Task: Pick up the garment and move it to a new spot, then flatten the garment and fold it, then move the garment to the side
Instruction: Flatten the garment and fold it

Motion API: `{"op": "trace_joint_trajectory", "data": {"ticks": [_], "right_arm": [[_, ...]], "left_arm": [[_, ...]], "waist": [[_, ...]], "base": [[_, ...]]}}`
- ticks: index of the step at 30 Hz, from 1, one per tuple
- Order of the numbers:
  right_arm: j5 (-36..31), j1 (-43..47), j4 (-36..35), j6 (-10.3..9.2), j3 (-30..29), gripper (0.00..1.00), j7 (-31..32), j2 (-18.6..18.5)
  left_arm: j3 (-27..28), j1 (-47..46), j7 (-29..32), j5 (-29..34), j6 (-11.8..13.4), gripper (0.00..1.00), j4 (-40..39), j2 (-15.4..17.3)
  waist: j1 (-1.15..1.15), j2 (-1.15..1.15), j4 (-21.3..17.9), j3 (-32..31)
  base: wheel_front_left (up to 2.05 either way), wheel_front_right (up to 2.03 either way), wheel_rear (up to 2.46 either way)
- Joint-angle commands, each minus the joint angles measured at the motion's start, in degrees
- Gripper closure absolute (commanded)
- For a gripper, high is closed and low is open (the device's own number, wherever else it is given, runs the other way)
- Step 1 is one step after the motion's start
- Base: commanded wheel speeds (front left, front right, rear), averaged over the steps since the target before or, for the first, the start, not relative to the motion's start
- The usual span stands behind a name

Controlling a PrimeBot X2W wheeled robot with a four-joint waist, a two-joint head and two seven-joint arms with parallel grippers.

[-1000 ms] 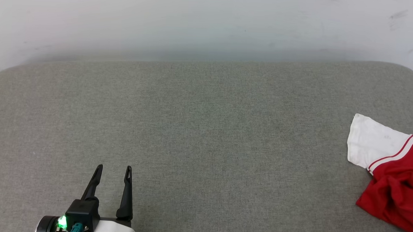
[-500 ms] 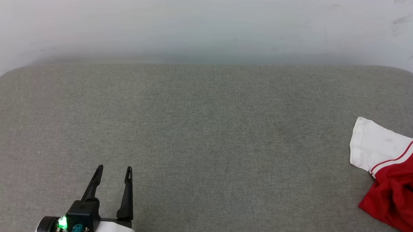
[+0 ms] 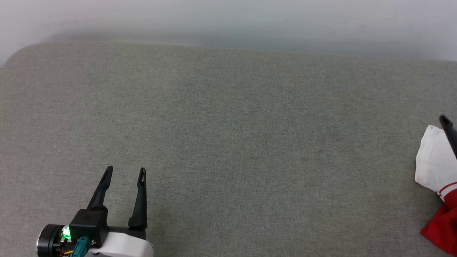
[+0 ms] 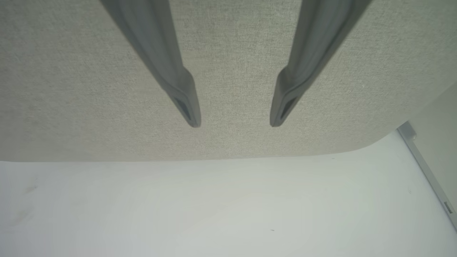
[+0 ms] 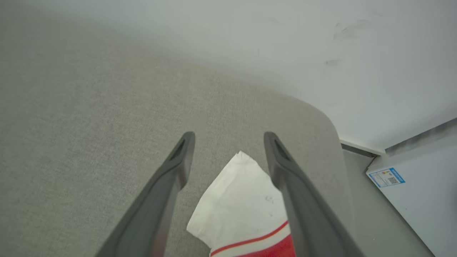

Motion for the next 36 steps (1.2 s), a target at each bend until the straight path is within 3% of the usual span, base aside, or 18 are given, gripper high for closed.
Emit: {"op": "trace_joint_trajectory", "data": {"ticks": [1, 5, 9, 25, 26, 27, 36], "right_arm": [[0.86, -0.61, 0.42, -0.06, 0.56, 0.0, 1.23, -0.63], [5.46, -1.23, 3.33, -0.07, 3.49, 0.0, 12.16, -3.01], [7.54, -1.6, 6.95, -0.06, 4.09, 0.0, 17.89, -3.95], [3.61, -1.8, 25.67, -0.1, 5.42, 0.0, 18.73, 0.27], [3.78, -2.04, 26.15, -0.1, 5.14, 0.54, 17.77, 0.44], [3.78, -2.44, 26.48, -0.1, 4.83, 1.0, 16.81, 0.47], [5.72, -5.3, 24.9, -0.08, 1.02, 1.0, 3.05, -1.77]], "left_arm": [[-0.04, -0.78, -0.15, -0.25, 0.04, 0.0, -0.18, -0.03], [-0.22, -1.82, -0.15, -0.65, -0.08, 0.0, -0.24, -0.03], [-0.54, -3.42, -0.15, -0.83, -0.14, 0.0, -0.28, -0.03], [-0.42, -6.96, -0.15, -1.22, -0.38, 0.0, -0.42, -0.04], [-0.32, -6.83, -0.15, -1.19, -0.29, 0.0, -0.4, -0.03], [-0.17, -6.6, -0.15, -1.13, -0.23, 0.0, -0.31, -0.03], [0.15, -4.2, -0.15, -0.35, -0.23, 0.0, 0.57, -0.04]], "waist": [[0.0, 0.0, 0.71, 0.88], [0.0, 0.0, 1.84, 2.94], [0.0, 0.0, 3.08, 5.22], [0.0, 0.0, 5.51, 11.51], [0.0, 0.0, 5.39, 11.35], [0.0, 0.0, 5.23, 11.04], [0.0, 0.0, 3.33, 5.81]], "base": [[0.0, 0.0, 0.0], [0.0, 0.0, 0.0], [0.0, 0.0, 0.0], [0.0, 0.0, 0.0], [0.0, 0.0, 0.0], [0.0, 0.0, 0.0], [0.0, 0.0, 0.0]]}}
